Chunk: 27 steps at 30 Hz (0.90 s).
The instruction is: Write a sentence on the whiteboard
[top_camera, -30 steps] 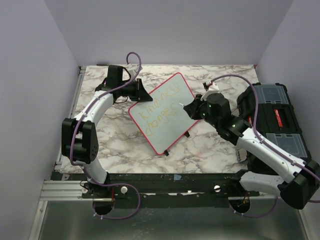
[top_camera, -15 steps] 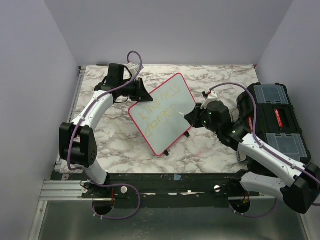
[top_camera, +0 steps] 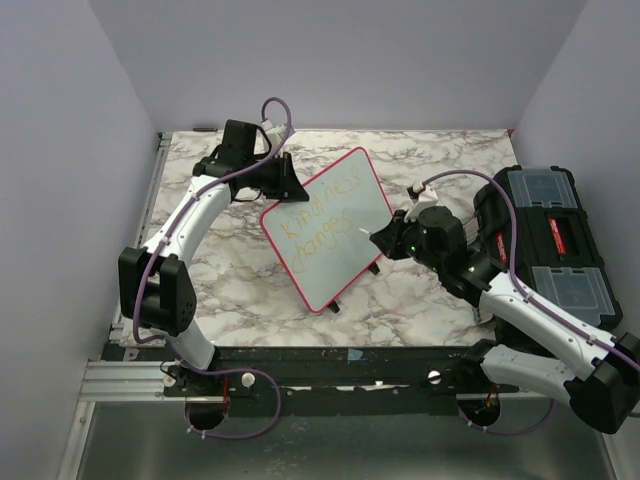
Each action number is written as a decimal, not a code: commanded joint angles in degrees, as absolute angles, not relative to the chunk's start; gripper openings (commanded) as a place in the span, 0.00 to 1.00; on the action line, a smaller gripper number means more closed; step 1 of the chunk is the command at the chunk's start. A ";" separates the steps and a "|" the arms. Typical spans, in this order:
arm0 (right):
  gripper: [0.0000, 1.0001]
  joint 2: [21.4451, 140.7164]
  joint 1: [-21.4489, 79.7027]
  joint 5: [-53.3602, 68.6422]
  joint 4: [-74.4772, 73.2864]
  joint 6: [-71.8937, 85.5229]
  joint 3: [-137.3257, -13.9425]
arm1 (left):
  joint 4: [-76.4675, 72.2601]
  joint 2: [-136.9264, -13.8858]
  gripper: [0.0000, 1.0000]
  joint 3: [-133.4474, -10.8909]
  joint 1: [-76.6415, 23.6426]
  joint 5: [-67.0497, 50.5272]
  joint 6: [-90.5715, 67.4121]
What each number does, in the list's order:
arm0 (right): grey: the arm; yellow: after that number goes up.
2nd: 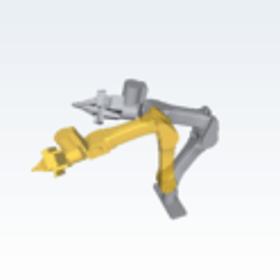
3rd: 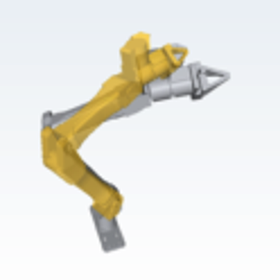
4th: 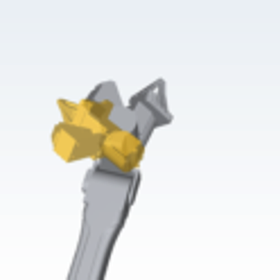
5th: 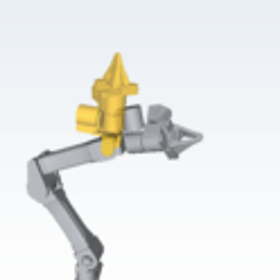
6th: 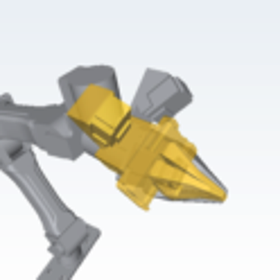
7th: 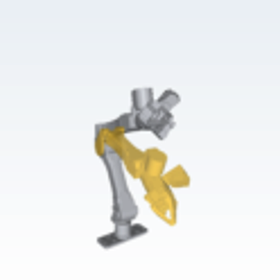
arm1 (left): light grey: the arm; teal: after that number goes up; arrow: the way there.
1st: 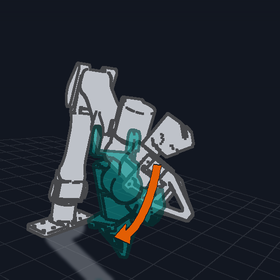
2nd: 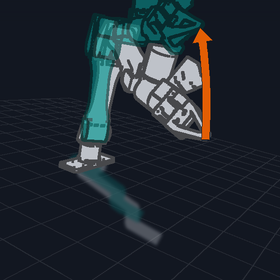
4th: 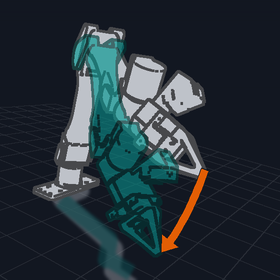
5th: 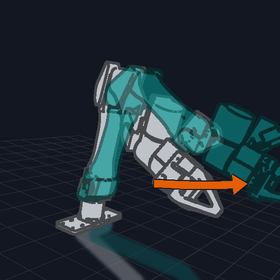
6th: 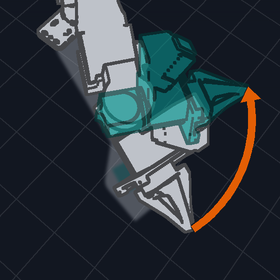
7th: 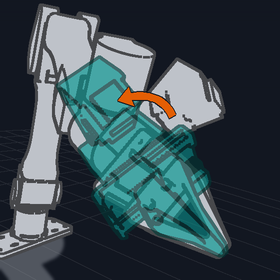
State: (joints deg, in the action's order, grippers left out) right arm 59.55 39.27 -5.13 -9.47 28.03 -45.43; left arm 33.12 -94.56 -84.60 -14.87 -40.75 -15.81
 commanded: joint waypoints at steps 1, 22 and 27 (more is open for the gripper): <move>0.01 58.43 39.37 -3.87 -8.61 27.77 -44.21 | 37.85 -93.98 0.00 -87.64 -15.11 -33.92 -11.28; 0.01 57.77 39.36 1.24 -9.61 25.05 -43.95 | 34.43 -90.99 0.00 -83.45 -17.49 -32.00 -12.93; 0.01 57.65 39.37 -2.24 -11.34 23.82 -44.49 | 33.65 -91.10 0.00 -82.45 -17.49 -31.83 -13.10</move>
